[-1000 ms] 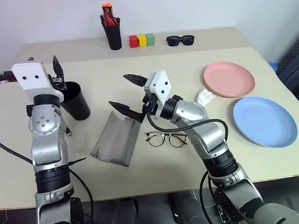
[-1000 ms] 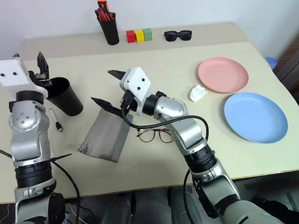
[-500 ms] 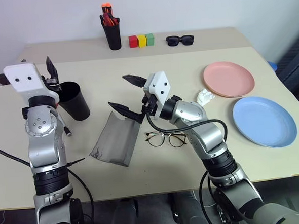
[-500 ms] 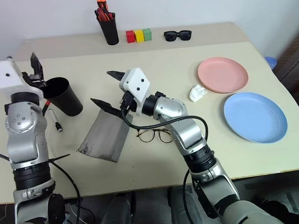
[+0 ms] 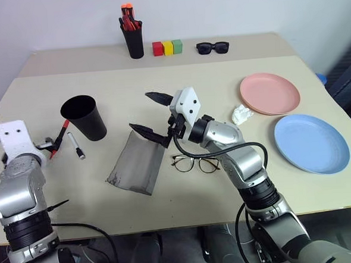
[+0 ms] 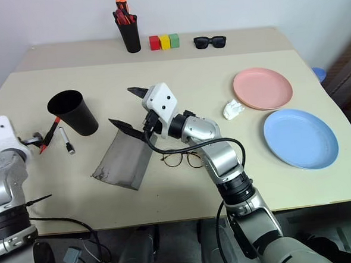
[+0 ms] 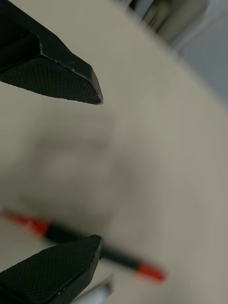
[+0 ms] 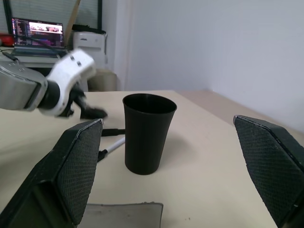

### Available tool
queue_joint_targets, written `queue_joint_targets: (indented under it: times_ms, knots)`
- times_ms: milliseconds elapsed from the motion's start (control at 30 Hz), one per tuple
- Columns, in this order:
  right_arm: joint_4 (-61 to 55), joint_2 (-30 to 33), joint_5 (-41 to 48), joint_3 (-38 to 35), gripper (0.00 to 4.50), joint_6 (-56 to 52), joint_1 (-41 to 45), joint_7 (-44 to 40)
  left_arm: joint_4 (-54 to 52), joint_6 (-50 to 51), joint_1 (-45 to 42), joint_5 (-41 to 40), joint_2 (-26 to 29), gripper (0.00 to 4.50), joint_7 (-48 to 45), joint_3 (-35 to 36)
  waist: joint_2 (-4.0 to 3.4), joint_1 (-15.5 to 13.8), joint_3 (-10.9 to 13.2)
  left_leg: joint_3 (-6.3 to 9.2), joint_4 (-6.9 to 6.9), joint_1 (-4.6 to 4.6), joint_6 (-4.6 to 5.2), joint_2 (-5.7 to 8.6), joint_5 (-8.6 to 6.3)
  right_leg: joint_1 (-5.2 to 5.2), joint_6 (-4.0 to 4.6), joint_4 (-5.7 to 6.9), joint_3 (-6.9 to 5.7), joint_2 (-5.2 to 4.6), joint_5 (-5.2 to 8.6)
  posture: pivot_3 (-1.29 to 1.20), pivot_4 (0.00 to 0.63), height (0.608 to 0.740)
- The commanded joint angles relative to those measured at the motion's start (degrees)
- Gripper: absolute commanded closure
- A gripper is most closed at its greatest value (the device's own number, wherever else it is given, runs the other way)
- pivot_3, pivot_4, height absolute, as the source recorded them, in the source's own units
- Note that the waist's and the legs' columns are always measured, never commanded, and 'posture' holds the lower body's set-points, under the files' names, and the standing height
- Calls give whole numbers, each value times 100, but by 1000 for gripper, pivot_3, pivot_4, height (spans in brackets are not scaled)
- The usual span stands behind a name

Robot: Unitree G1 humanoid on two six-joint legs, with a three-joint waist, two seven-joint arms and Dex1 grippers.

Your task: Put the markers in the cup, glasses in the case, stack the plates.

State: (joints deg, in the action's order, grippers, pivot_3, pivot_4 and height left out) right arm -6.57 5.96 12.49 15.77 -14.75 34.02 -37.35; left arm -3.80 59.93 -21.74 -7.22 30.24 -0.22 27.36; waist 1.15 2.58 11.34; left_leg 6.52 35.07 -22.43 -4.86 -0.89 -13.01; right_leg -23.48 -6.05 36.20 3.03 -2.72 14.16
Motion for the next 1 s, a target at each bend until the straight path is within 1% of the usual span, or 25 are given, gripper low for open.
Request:
queue_joint_targets:
  times_ms: [33, 200, 300, 400, 500, 567, 633, 667, 700, 800, 867, 967, 1000]
  knots:
    - [-279, 3, 36, 6, 0, 39, 4, -14, 293, 445, -307, -9, 253, 27, -115, -87, 0, 12, 0, 1, -1, 0, 0, 0, 0, -1, 0, 0, 0, 0, 0, 0, 150, 740]
    - [-332, 47, 19, 0, 0, 18, -50, 8, 706, 296, -550, -28, 307, 27, -361, -410, 0, 6, 0, 1, -7, 0, 0, -1, 0, -6, 0, 0, 1, -1, 0, 0, 150, 740]
    - [-380, 69, 0, 16, 0, 7, -87, 31, 890, 302, -705, -70, 241, 27, -384, -397, 0, -11, 0, 1, -5, 0, -2, 0, 1, -3, 0, 0, 0, -2, 0, 0, 150, 740]
    - [-422, 88, -26, 7, 0, -15, -108, 52, 1111, 279, -839, -109, 168, 841, -279, -217, 0, -12, 0, 1, -4, 0, -3, 1, 2, -1, 0, 0, 0, -5, 0, 0, 150, 740]
    - [-455, 108, -31, -8, 0, -35, -122, 59, 1262, 234, -867, -94, 162, 2228, -215, -153, 0, 6, 0, 1, -5, 1, -4, 1, 2, -1, 0, 0, 0, -4, 0, 0, 150, 740]
    - [-493, 148, 3, -8, 0, -81, -140, 27, 1340, 176, -864, -80, 147, 3244, -139, -92, 0, 26, 0, 1, -6, 3, -3, 0, 2, -2, 0, 2, 0, -3, -1, 0, 150, 740]
    - [-563, 247, 117, 10, 0, -185, -174, -141, 1373, 87, -842, -68, 128, 4217, -52, -31, 0, 40, 0, 0, -7, 4, -4, -1, 2, -5, 0, 5, 0, -2, 0, 0, 150, 740]
    - [-593, 279, 154, 19, 0, -228, -187, -200, 1369, 66, -829, -71, 125, 4391, -31, -18, 0, 43, 0, 1, -7, 4, -3, -1, 2, -5, 0, 5, 0, -3, 0, 0, 150, 740]
    - [-614, 311, 178, 30, 0, -254, -195, -254, 1357, 32, -817, -62, 120, 4497, 2, -9, 0, 42, 0, 0, -7, 4, -3, -1, 2, -4, 0, 5, 0, -3, 0, 0, 150, 740]
    - [-622, 369, 194, 38, 0, -268, -198, -363, 1240, -268, -783, -50, 33, 4497, 221, 147, 0, 33, 0, 0, -6, 3, -3, -1, 2, -4, 0, 4, 0, -3, 0, 0, 150, 740]
    - [-619, 375, 196, 45, 0, -270, -194, -393, 1133, -741, -736, 91, 47, 4497, 426, 149, 0, 17, 0, 1, -6, 2, -3, -1, 2, -4, 0, 4, 0, -4, -1, 0, 150, 740]
    - [-606, 368, 205, 52, 0, -262, -186, -422, 705, -2260, -720, 204, -72, 4497, 780, 313, 2, -11, 0, 1, -6, -1, -4, -1, 2, -6, 0, 1, 0, -4, -1, 0, 150, 740]
    - [-602, 356, 207, 54, 0, -251, -186, -426, 418, -3000, -687, 204, -128, 4497, 744, 294, 2, -16, 0, 1, -6, -3, -5, -1, 2, -6, 0, 0, 0, -6, -1, 0, 150, 740]
